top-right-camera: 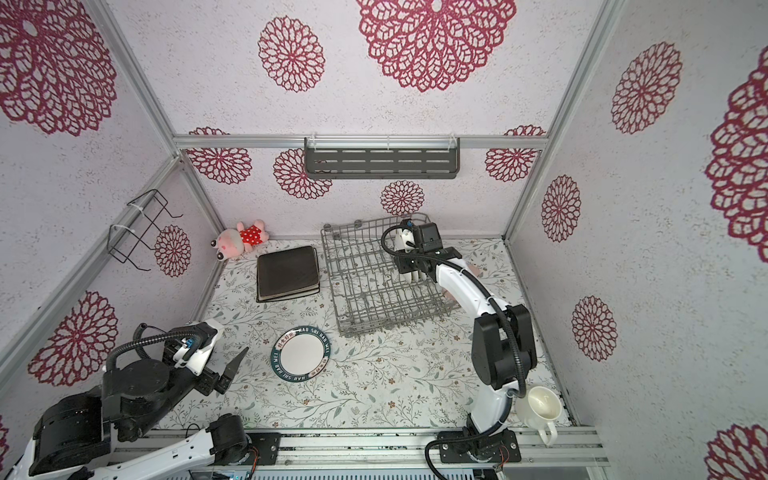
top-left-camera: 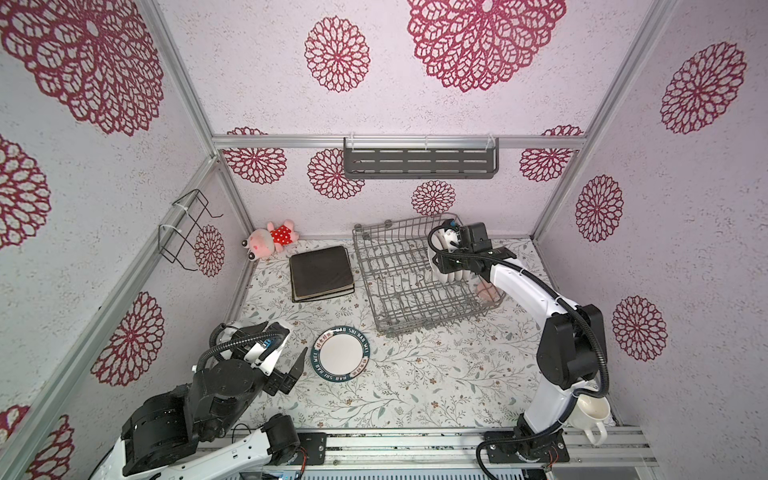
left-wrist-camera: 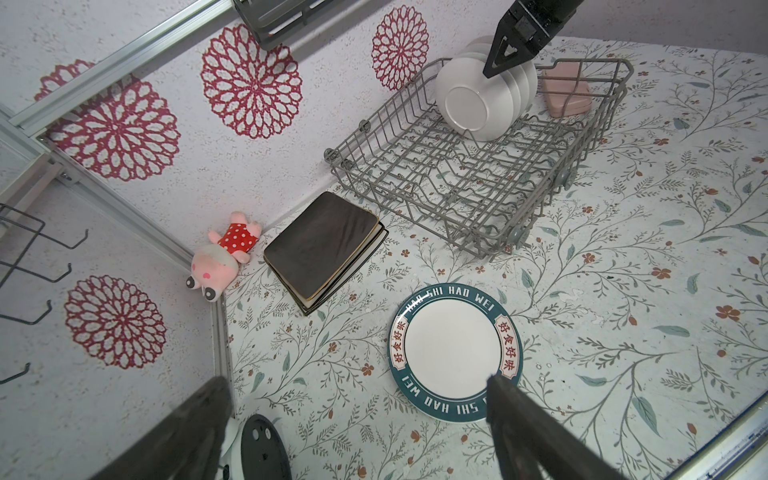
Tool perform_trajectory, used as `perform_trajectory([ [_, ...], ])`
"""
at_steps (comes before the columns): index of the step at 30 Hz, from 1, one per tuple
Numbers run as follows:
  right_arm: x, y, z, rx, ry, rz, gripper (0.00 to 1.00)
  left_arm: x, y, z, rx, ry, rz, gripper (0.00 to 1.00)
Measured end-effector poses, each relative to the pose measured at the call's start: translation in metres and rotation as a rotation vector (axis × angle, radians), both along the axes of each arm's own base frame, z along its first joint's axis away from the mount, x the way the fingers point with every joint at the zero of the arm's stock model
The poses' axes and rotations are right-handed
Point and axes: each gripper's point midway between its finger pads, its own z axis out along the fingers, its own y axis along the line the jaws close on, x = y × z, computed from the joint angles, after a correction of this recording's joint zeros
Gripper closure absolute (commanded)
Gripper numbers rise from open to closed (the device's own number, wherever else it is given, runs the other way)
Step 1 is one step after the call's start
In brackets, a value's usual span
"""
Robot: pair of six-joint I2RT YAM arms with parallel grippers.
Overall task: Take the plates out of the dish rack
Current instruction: 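Lower the right gripper onto the nearest green-rimmed plate edge and close it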
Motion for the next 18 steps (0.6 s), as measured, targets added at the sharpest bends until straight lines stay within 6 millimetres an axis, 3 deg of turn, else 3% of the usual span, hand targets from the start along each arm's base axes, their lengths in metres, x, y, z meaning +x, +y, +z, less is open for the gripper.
perform_trajectory([
  [18, 0.012, -0.017, -0.009, -0.039, -0.01, -0.055, 0.57, 0.001, 0.001, 0.0, 0.003, -0.003, 0.008, 0.03],
])
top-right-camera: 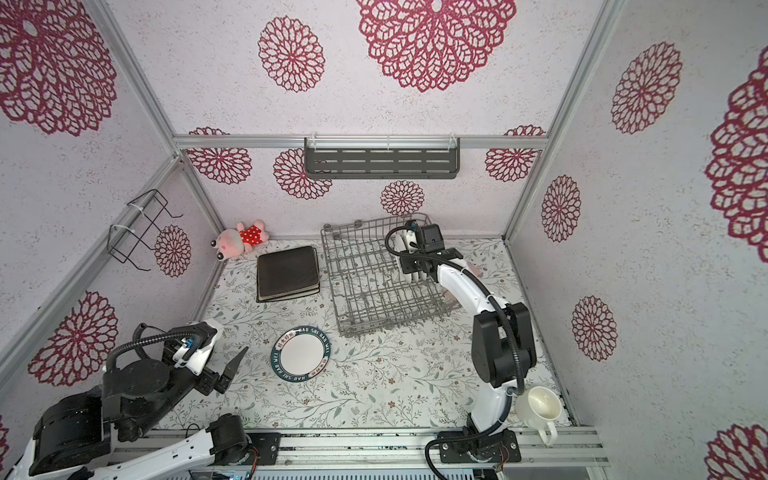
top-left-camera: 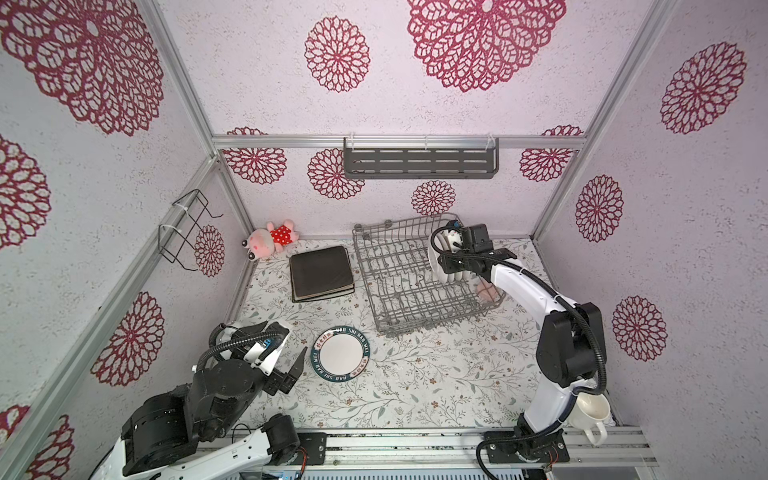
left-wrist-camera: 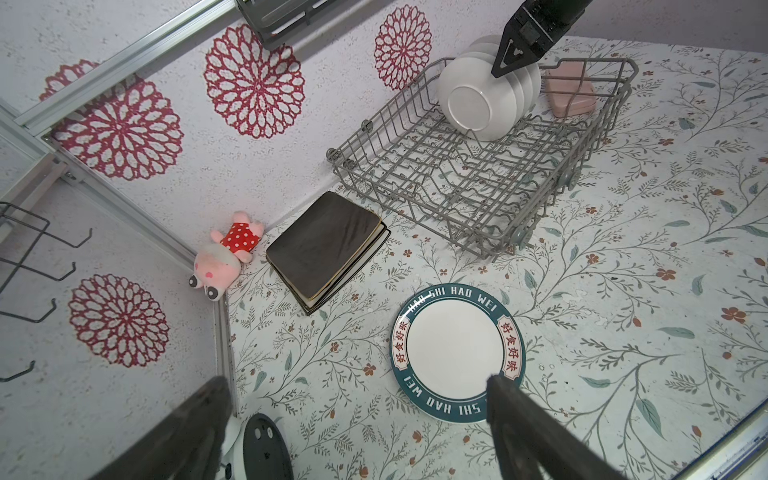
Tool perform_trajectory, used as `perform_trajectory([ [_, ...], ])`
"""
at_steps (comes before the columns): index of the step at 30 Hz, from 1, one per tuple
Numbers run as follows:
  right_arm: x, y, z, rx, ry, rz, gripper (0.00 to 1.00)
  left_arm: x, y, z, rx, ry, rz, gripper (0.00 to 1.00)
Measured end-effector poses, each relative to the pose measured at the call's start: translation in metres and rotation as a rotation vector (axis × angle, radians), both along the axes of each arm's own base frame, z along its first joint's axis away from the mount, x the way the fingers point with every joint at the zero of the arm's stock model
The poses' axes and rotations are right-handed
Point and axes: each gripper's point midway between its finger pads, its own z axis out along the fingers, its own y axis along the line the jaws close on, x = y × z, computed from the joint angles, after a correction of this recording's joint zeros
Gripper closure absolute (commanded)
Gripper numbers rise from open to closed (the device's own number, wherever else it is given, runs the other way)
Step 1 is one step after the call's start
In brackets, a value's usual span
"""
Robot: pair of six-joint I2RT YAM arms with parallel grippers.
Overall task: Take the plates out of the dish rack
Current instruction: 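Lower the right gripper onto the nearest green-rimmed plate edge and close it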
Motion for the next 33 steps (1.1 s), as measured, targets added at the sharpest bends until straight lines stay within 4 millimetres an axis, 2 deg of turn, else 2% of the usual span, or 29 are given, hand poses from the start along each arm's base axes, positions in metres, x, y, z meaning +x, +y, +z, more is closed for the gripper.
perform_trajectory([
  [13, 0.008, 0.0, -0.034, -0.022, 0.057, -0.003, 0.6, 0.001, 0.001, 0.0, 0.004, -0.004, 0.009, 0.03],
  [28, 0.021, 0.003, -0.039, -0.029, 0.049, 0.007, 0.79, 0.003, 0.002, -0.002, 0.019, -0.008, 0.024, 0.03],
  [33, 0.022, 0.003, -0.037, -0.032, 0.037, 0.015, 0.82, 0.004, 0.001, -0.003, 0.018, -0.011, 0.026, 0.03],
])
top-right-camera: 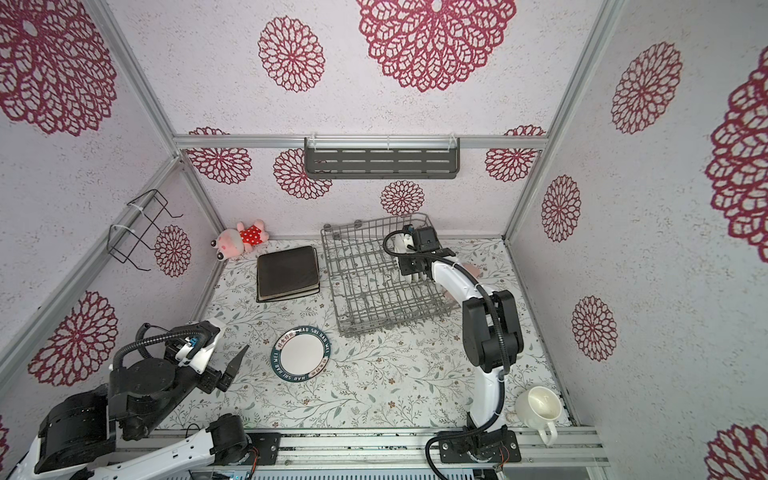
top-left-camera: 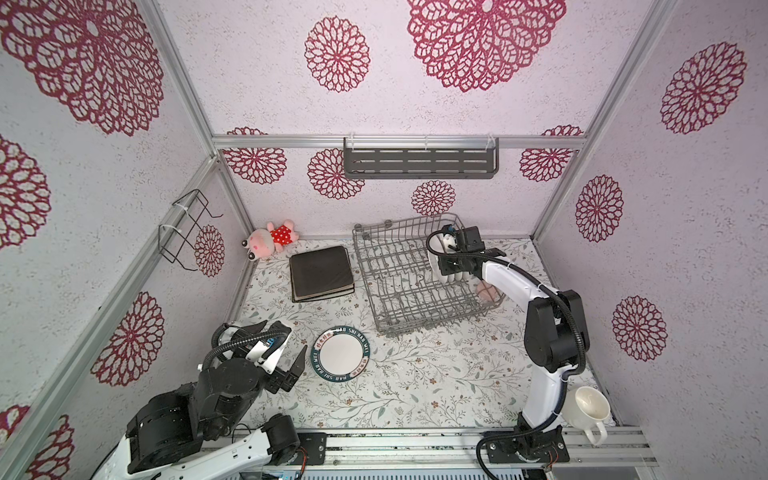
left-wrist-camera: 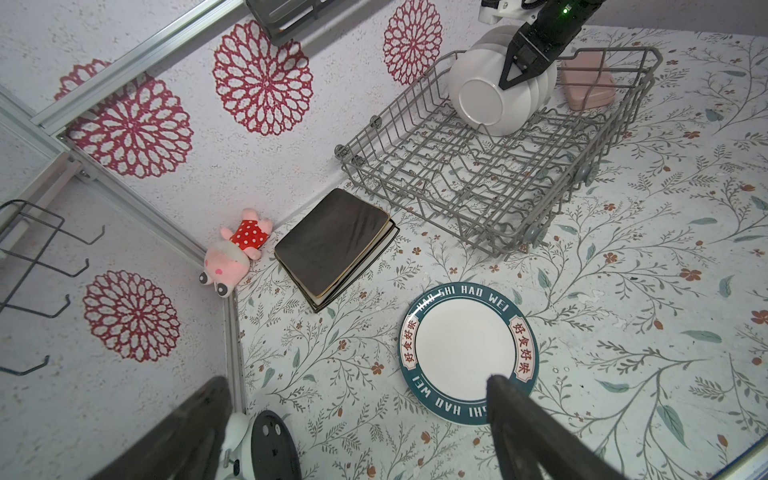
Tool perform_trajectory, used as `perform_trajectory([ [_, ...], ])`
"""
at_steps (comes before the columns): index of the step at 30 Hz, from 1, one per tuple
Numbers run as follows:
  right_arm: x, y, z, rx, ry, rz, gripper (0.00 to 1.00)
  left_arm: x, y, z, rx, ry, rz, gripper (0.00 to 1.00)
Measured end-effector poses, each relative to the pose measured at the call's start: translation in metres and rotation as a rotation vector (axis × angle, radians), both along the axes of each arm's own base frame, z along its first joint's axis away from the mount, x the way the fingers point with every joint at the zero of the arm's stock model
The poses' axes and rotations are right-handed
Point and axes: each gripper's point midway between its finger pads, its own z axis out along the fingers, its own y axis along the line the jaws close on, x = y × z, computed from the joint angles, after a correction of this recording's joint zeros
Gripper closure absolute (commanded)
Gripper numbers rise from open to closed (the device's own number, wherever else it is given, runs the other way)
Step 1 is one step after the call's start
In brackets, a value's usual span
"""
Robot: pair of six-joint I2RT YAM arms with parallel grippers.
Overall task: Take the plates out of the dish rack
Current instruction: 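Lower the right gripper onto the nearest green-rimmed plate edge and close it, then lift the second green-rimmed plate up out of the rack with the right gripper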
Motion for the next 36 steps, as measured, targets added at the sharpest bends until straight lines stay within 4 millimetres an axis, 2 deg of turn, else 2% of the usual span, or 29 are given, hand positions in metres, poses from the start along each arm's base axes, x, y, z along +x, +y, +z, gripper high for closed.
perform_trajectory([
  [11, -0.002, 0.008, 0.003, 0.03, 0.002, 0.044, 0.92, 0.002, -0.003, -0.006, 0.017, 0.003, -0.001, 0.03],
  [21, -0.007, 0.016, 0.008, 0.066, 0.033, 0.05, 0.94, 0.0, 0.001, -0.001, -0.02, -0.018, 0.0, 0.03],
  [36, 0.006, 0.022, 0.047, 0.06, -0.054, 0.071, 0.97, -0.003, 0.004, 0.0, -0.039, -0.027, -0.004, 0.03],
])
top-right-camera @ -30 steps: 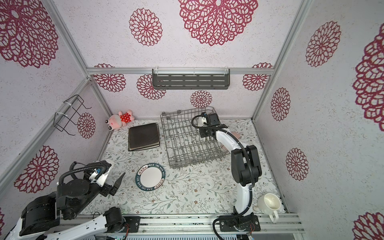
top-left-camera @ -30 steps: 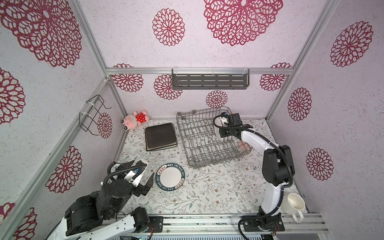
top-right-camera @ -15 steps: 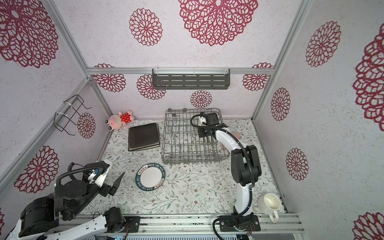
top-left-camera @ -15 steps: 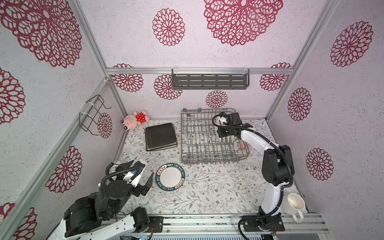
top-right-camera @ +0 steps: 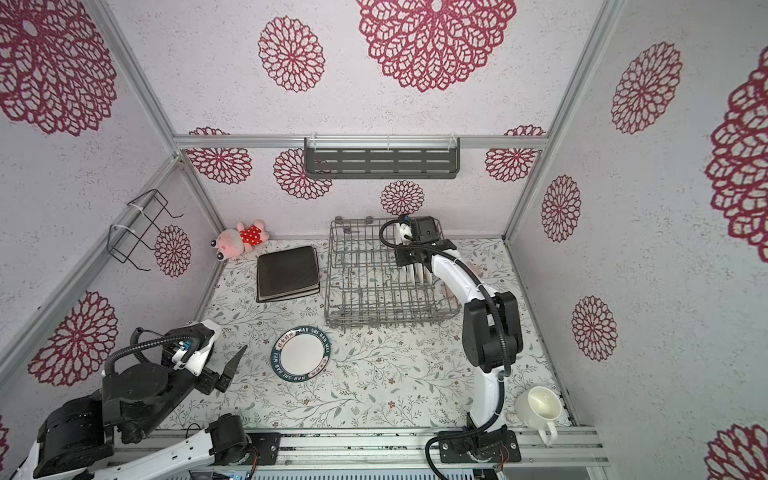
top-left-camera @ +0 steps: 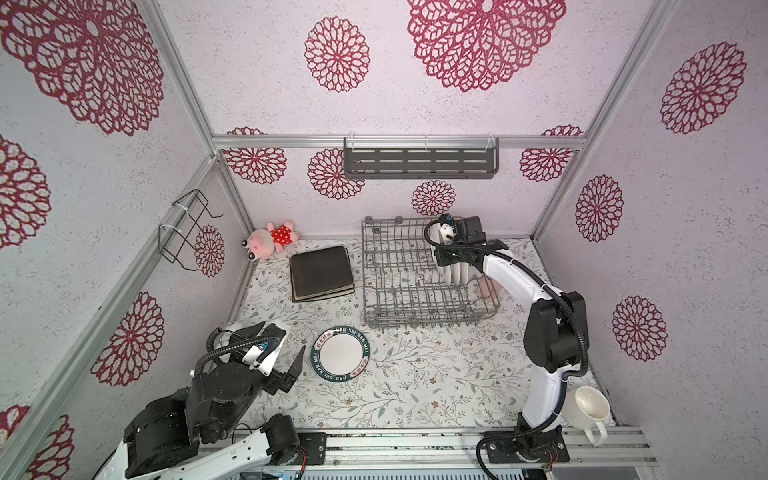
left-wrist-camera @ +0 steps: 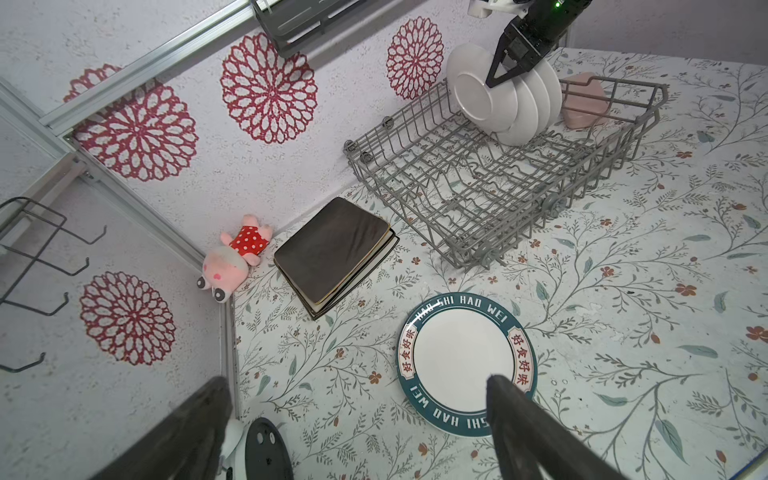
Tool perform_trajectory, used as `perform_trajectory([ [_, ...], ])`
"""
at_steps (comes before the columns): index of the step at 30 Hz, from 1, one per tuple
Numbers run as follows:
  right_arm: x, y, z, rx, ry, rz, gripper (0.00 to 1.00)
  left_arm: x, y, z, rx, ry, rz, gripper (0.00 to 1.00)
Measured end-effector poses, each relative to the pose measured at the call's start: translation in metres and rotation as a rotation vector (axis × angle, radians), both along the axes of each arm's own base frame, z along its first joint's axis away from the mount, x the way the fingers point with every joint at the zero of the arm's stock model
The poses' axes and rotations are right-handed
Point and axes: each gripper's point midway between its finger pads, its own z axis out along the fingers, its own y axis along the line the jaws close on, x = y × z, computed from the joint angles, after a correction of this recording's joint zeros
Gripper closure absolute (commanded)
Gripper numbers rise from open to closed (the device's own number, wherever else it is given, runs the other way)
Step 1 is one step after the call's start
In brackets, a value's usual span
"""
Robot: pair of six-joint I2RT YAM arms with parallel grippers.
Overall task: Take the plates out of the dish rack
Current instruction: 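Lift the second green-rimmed plate up out of the rack with the right gripper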
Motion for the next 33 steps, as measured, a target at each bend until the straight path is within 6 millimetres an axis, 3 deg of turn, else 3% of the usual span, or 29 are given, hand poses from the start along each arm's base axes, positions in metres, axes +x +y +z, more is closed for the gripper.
perform_trajectory([
  [7, -0.003, 0.013, 0.014, -0.016, -0.027, 0.028, 0.98, -0.002, 0.002, 0.001, -0.013, -0.005, -0.004, 0.03],
  [16, -0.026, 0.055, 0.029, -0.044, -0.05, 0.141, 0.98, -0.006, 0.007, 0.003, -0.049, -0.016, -0.013, 0.03],
  [26, -0.085, 0.124, 0.067, -0.164, -0.233, 0.415, 0.98, -0.012, 0.014, 0.007, -0.108, -0.031, -0.014, 0.03],
  [33, -0.132, 0.166, 0.053, -0.325, -0.36, 0.603, 0.99, -0.015, 0.017, 0.008, -0.139, -0.035, -0.019, 0.03],
])
